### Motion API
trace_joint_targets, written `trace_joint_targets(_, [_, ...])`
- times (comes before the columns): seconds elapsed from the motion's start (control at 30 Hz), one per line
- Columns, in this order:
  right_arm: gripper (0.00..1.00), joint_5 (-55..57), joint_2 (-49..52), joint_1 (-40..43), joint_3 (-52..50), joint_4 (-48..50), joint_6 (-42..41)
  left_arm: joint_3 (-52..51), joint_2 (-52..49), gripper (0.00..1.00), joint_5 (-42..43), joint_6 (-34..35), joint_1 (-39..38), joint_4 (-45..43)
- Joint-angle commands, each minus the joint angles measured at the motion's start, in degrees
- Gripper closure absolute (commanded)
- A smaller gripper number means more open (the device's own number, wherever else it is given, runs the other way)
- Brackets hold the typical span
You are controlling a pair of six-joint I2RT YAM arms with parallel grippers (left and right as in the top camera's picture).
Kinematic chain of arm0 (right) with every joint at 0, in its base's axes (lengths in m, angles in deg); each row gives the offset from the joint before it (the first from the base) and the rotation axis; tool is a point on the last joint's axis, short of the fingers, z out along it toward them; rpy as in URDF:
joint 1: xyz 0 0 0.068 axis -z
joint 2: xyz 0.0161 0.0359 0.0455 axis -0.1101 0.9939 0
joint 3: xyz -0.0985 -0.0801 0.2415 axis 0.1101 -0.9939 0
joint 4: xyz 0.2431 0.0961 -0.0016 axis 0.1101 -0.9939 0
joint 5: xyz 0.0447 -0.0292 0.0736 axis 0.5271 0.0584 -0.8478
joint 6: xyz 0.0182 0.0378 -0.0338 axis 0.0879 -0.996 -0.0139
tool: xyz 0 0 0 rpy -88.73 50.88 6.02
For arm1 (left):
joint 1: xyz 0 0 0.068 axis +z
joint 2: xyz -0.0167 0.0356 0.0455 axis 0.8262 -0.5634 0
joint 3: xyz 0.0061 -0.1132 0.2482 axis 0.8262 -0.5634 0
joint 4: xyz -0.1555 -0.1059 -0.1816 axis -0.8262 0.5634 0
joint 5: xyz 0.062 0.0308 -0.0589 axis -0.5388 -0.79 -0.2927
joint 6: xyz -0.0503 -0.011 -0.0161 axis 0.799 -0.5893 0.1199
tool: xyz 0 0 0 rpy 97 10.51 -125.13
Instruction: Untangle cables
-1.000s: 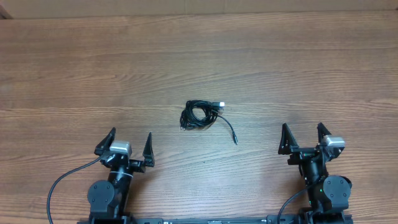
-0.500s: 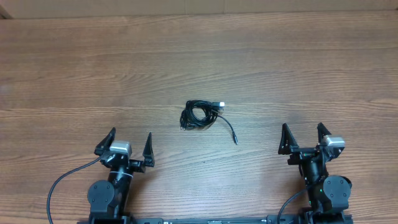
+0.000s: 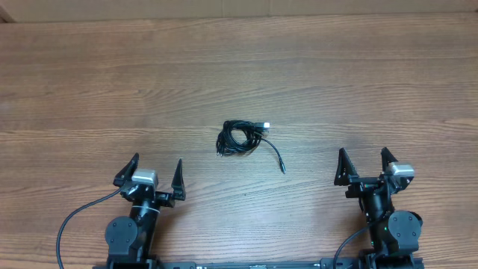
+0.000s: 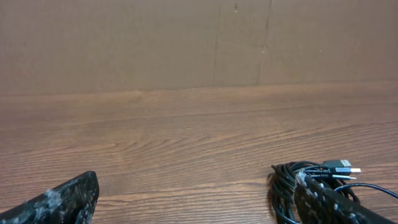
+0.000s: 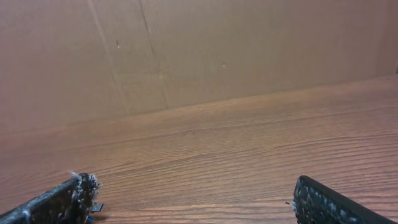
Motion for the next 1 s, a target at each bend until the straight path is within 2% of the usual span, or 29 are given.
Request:
trace_joint_targets(0.0, [0.00, -0.13, -0.50, 0.09, -0.61, 0.33, 0.04, -0.24, 0.44, 0.01, 0.22, 0.37, 0.24, 0.11])
trace_joint_targets(0.97, [0.00, -3.56, -0.50, 0.09, -0.57, 0.59, -0.13, -0.22, 0.44, 0.00, 0.26, 0.44, 0.24, 0.13])
